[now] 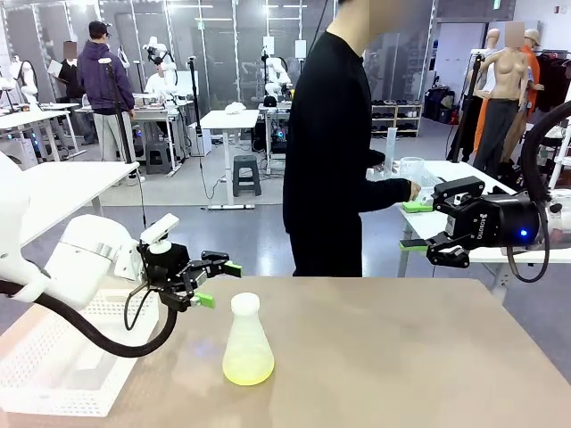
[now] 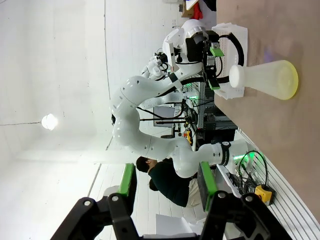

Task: Prepare the solutions needed for the experiment.
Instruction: When the human places the Big flask in the center of the table, pick up the Big flask and place it in the left Organizing basket.

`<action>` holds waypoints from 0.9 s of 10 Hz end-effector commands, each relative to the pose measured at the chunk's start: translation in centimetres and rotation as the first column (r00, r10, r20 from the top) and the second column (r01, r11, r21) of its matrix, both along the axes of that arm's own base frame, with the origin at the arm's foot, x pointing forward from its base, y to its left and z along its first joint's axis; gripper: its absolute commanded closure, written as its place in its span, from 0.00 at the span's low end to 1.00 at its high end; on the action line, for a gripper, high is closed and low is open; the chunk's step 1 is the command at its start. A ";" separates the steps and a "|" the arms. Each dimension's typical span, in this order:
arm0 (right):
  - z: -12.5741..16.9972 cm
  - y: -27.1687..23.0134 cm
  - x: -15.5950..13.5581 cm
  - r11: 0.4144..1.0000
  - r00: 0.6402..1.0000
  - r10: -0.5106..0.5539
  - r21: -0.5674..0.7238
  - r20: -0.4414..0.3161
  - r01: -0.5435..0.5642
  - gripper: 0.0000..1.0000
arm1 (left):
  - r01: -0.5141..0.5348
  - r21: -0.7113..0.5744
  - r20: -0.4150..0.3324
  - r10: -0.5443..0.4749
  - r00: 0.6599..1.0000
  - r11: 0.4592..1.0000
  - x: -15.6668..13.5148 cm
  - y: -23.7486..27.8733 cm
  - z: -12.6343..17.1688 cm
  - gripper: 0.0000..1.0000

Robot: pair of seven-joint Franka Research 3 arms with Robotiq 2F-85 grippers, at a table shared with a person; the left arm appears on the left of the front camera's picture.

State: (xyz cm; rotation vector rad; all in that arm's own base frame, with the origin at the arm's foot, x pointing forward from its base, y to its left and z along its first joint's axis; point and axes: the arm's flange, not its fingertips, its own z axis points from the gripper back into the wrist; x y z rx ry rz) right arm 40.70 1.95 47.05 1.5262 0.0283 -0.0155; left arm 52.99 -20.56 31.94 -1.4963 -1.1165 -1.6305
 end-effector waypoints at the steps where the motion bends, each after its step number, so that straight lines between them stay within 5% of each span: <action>1: 0.0 0.0 -0.1 1.000 1.000 0.004 0.004 0.001 -0.004 0.37 | 0.025 0.038 -0.035 -0.024 0.999 0.999 1.8 0.8 -0.9 0.00; 9: 0.0 0.0 -0.1 1.000 1.000 0.004 0.004 0.001 -0.004 0.37 | 0.155 0.079 -0.148 -0.142 0.979 0.985 2.4 -1.8 -4.2 0.00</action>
